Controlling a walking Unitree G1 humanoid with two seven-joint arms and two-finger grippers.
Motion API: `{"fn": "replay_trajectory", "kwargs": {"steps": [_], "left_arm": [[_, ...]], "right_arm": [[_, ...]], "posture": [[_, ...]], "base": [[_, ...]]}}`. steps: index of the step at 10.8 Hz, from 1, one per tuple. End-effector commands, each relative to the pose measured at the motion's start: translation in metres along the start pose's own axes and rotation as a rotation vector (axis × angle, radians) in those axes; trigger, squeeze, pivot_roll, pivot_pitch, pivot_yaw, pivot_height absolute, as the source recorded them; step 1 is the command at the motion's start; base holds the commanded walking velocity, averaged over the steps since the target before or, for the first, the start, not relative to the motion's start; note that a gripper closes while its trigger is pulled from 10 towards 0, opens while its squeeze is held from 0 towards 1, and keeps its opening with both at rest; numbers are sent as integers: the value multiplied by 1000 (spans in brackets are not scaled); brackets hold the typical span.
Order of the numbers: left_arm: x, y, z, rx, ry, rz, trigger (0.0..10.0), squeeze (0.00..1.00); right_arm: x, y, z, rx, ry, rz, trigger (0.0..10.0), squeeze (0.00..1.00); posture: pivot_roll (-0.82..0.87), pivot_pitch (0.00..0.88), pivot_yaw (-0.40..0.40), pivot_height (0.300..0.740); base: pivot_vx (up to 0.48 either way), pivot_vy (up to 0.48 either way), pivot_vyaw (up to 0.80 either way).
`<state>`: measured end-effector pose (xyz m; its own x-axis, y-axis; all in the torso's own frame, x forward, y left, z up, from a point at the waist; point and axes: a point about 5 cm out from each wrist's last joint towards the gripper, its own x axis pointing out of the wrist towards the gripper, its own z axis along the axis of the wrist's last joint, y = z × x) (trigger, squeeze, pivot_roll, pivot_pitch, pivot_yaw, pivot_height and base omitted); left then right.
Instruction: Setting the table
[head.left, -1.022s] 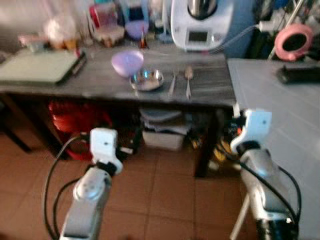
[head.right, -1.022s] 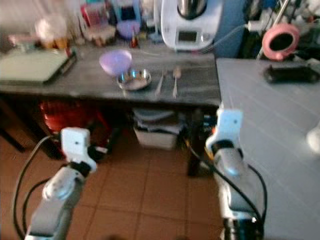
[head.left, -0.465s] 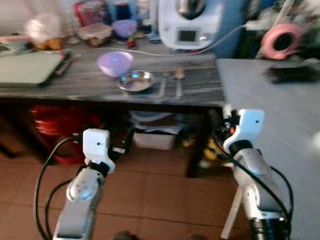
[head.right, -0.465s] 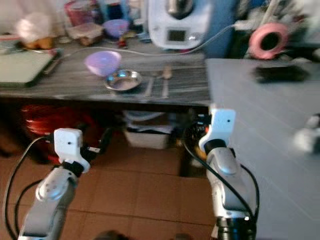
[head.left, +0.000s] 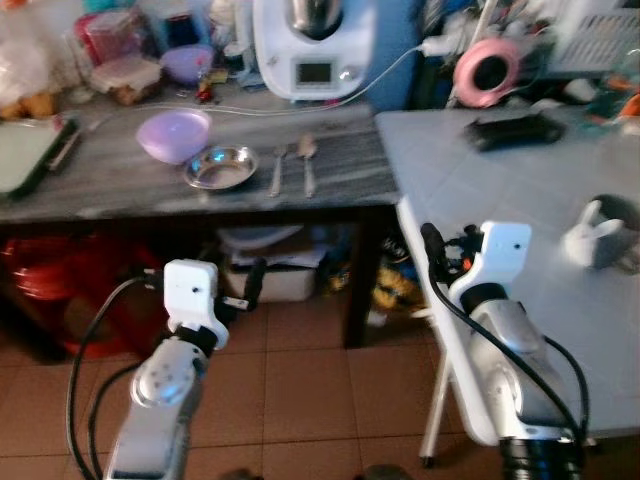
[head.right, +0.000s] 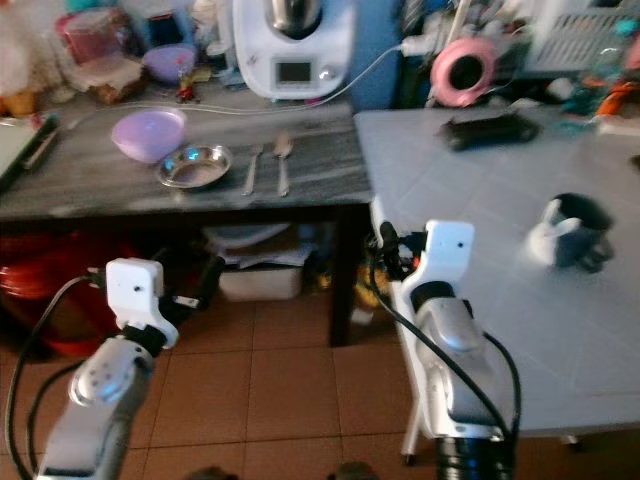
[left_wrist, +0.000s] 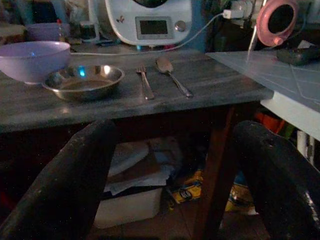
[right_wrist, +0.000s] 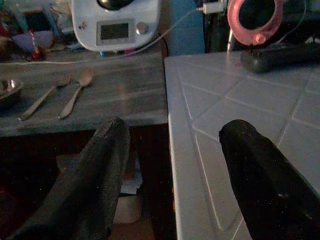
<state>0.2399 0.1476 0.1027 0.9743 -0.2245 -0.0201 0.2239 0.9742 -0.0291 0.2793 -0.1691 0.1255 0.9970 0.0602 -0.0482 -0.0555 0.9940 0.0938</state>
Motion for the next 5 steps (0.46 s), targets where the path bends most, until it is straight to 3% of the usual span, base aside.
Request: {"fn": "replay_trajectory", "kwargs": {"steps": [1, 5], "left_arm": [[1, -1, 3, 1, -14, -11, 10000, 0], [0, -1, 2, 2, -12, -9, 10000, 0]], "right_arm": [[0, 1, 7, 5, -26, 6, 10000, 0], [-1, 2, 8, 14, -26, 12, 10000, 0]], "posture": [[-56, 1, 28, 740], [-56, 2, 29, 740]], "base": [[255, -356, 0], [256, -387, 0]]}}
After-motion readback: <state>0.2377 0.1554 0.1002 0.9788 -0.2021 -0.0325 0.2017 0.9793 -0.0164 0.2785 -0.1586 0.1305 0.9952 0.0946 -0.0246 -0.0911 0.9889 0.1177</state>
